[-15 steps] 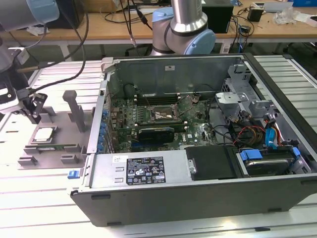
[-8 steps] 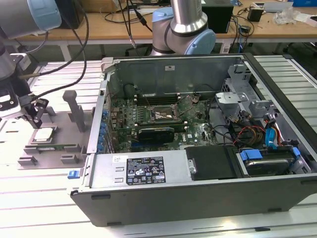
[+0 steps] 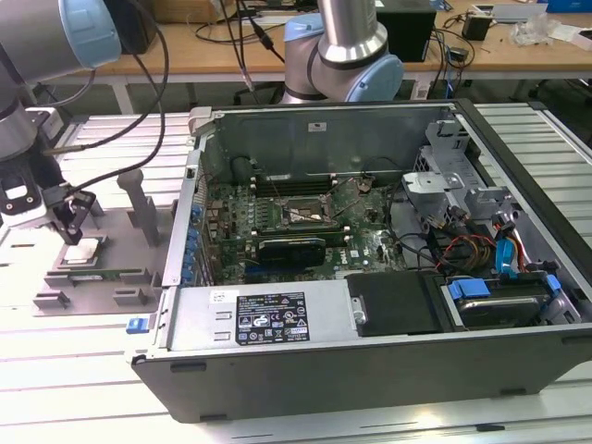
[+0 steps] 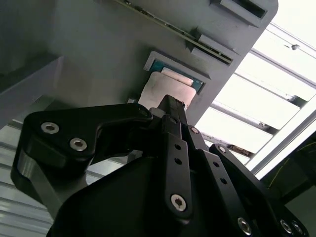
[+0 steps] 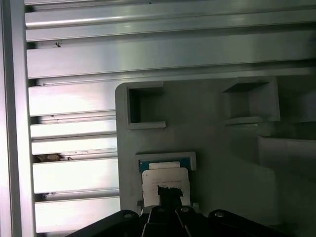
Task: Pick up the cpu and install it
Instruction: 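Pick up the cpu and move it towards the insertion slot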
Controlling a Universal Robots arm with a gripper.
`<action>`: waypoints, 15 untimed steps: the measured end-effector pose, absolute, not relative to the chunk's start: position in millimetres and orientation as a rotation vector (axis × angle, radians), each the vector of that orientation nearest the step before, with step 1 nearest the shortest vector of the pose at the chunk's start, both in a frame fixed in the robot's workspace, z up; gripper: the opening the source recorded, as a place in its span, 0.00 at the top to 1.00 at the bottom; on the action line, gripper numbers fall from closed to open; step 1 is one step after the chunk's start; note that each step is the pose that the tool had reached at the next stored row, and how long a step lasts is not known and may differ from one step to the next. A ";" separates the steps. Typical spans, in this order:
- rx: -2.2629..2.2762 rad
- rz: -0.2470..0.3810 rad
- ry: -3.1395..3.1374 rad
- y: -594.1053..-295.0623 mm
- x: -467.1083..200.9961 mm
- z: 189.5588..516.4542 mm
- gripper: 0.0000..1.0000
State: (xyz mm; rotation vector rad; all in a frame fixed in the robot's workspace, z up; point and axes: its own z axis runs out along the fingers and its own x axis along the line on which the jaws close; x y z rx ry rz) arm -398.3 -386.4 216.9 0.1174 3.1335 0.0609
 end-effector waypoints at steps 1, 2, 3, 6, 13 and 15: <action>0.117 0.061 3.134 -386.4 -398.3 216.4 0.89; 0.117 0.061 3.134 -386.4 -398.3 216.4 0.89; 0.117 0.061 3.134 -386.4 -398.2 216.3 0.89; 0.117 0.061 3.134 -386.7 -398.3 211.9 0.89; 0.117 0.061 3.134 -386.7 -398.2 211.3 0.89; 0.117 0.061 3.134 -386.7 -398.2 211.2 0.83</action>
